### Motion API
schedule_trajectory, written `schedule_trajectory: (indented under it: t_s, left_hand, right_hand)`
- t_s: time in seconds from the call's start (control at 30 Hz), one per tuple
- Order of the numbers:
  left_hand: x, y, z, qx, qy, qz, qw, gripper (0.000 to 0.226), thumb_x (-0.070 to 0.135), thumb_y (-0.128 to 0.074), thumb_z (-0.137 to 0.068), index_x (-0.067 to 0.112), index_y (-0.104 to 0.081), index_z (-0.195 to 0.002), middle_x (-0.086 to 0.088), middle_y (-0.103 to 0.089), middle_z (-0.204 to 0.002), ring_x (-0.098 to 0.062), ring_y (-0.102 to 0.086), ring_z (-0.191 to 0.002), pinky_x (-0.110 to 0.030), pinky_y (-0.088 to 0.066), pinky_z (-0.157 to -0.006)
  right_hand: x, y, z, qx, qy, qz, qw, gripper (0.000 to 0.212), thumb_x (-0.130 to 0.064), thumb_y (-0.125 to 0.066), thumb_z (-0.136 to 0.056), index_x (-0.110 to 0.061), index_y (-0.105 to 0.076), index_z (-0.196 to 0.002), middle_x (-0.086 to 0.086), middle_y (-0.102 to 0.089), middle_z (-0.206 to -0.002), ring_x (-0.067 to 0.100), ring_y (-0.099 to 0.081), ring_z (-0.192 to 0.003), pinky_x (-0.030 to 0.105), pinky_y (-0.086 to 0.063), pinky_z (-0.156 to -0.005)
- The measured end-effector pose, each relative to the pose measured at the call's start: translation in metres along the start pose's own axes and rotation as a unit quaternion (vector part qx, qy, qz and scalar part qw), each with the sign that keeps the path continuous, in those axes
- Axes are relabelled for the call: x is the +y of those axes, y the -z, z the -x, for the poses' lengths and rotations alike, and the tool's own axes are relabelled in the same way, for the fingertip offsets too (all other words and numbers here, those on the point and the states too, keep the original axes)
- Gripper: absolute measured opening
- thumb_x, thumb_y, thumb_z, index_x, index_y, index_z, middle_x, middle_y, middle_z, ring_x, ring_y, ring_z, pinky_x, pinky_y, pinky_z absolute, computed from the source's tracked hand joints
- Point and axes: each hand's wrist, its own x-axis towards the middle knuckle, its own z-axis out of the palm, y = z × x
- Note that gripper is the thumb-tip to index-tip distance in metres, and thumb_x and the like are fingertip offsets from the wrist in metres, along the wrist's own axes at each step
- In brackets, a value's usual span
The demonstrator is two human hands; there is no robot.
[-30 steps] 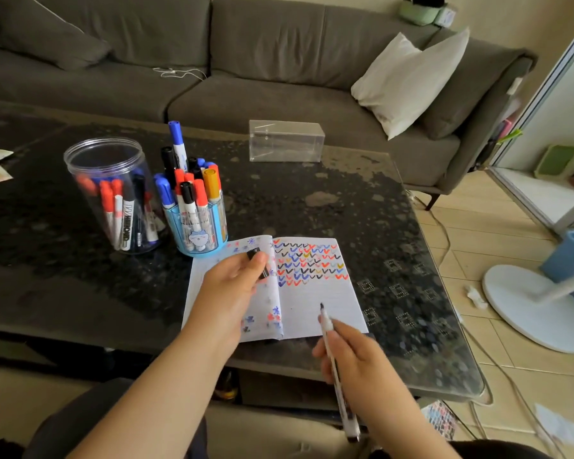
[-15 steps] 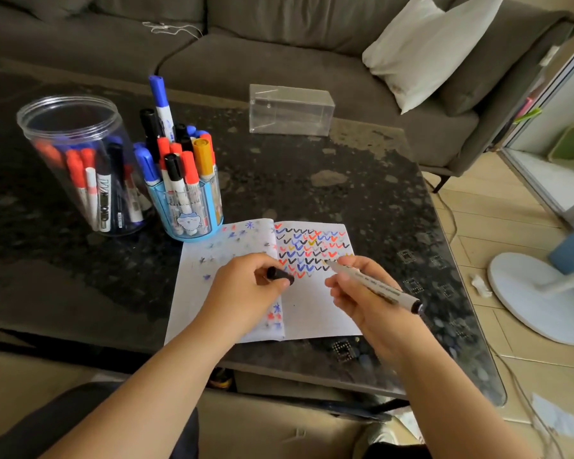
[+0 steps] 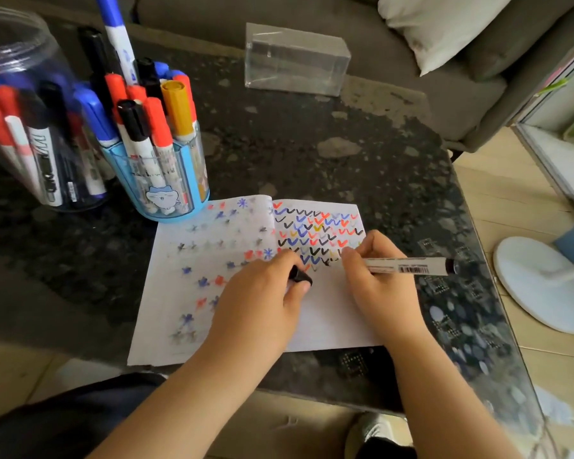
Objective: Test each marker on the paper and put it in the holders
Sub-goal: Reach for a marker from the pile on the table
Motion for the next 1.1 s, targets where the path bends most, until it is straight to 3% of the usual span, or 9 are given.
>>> schedule_trajectory:
  t_s: [0.13, 0.3, 0.6, 0.8, 0.93, 1.03, 1.1]
  left_hand:
    - [0.001, -0.001, 0.001, 0.008, -0.004, -0.008, 1.0, 0.014, 0.032, -0.055, -0.091, 0.025, -0.057, -0.103, 0.006, -0.065, -0.096, -0.011, -0.057, -0.082, -0.026, -0.047, -0.071]
    - [0.002, 0.001, 0.003, 0.003, -0.008, -0.031, 0.999, 0.018, 0.034, -0.049, -0.093, 0.028, -0.052, -0.11, 0.007, -0.058, -0.092, -0.008, -0.047, -0.079, -0.018, -0.032, -0.064]
    - [-0.001, 0.002, 0.005, -0.003, -0.004, -0.01, 1.0, 0.017, 0.031, -0.051, -0.093, 0.028, -0.053, -0.11, 0.007, -0.059, -0.097, -0.008, -0.05, -0.084, -0.019, -0.039, -0.068]
    - [0.0, 0.01, 0.001, -0.001, 0.044, 0.102, 0.994, 0.007, 0.024, -0.06, -0.088, 0.029, -0.059, -0.094, 0.015, -0.061, -0.086, 0.0, -0.055, -0.074, -0.003, -0.039, -0.062]
    - [0.001, 0.028, -0.003, -0.009, 0.149, 0.284, 0.947, 0.007, 0.025, -0.06, -0.089, 0.03, -0.064, -0.086, 0.018, -0.067, -0.081, 0.017, -0.056, -0.078, -0.003, -0.042, -0.061]
    - [0.003, 0.034, -0.004, -0.045, 0.212, 0.431, 0.876, 0.013, 0.016, -0.06, -0.089, 0.023, -0.07, -0.089, 0.01, -0.073, -0.082, 0.002, -0.066, -0.076, -0.022, -0.05, -0.08]
    - [0.004, 0.035, -0.002, -0.057, 0.214, 0.484, 0.847, 0.019, 0.01, -0.059, -0.088, 0.018, -0.075, -0.084, 0.0, -0.074, -0.082, -0.01, -0.066, -0.077, -0.03, -0.051, -0.085]
  right_hand:
    - [0.002, -0.002, 0.001, -0.019, 0.017, 0.009, 1.0, 0.034, -0.004, -0.06, -0.087, -0.007, -0.037, -0.061, -0.006, -0.038, -0.053, 0.003, -0.032, -0.049, 0.014, -0.026, -0.046]
    - [-0.001, -0.004, 0.0, -0.025, 0.019, 0.041, 0.999, 0.032, -0.004, -0.061, -0.086, 0.001, -0.038, -0.064, 0.006, -0.04, -0.056, 0.008, -0.034, -0.05, 0.017, -0.026, -0.045]
    - [-0.004, -0.005, 0.003, 0.008, -0.001, 0.042, 0.999, 0.032, 0.001, -0.056, -0.085, 0.001, -0.033, -0.063, 0.002, -0.033, -0.055, 0.006, -0.029, -0.048, 0.014, -0.024, -0.044]
    - [-0.009, 0.005, 0.004, 0.046, -0.053, -0.046, 0.996, 0.038, -0.014, -0.059, -0.09, -0.021, -0.041, -0.057, -0.008, -0.038, -0.048, 0.007, -0.034, -0.047, 0.02, -0.027, -0.047]
    - [-0.034, 0.014, 0.017, 0.024, -0.067, -0.18, 0.981, 0.025, -0.022, -0.062, -0.083, -0.021, -0.053, -0.06, -0.006, -0.038, -0.048, 0.011, -0.029, -0.048, 0.026, -0.024, -0.048]
    - [-0.055, 0.016, 0.026, -0.02, -0.048, -0.244, 0.968, 0.02, -0.016, -0.065, -0.081, -0.007, -0.055, -0.066, -0.001, -0.04, -0.047, 0.01, -0.031, -0.046, 0.021, -0.028, -0.046]
    - [-0.064, 0.016, 0.029, -0.024, -0.039, -0.244, 0.969, 0.024, -0.018, -0.056, -0.081, 0.001, -0.054, -0.067, 0.001, -0.044, -0.047, 0.011, -0.034, -0.046, 0.019, -0.03, -0.045]
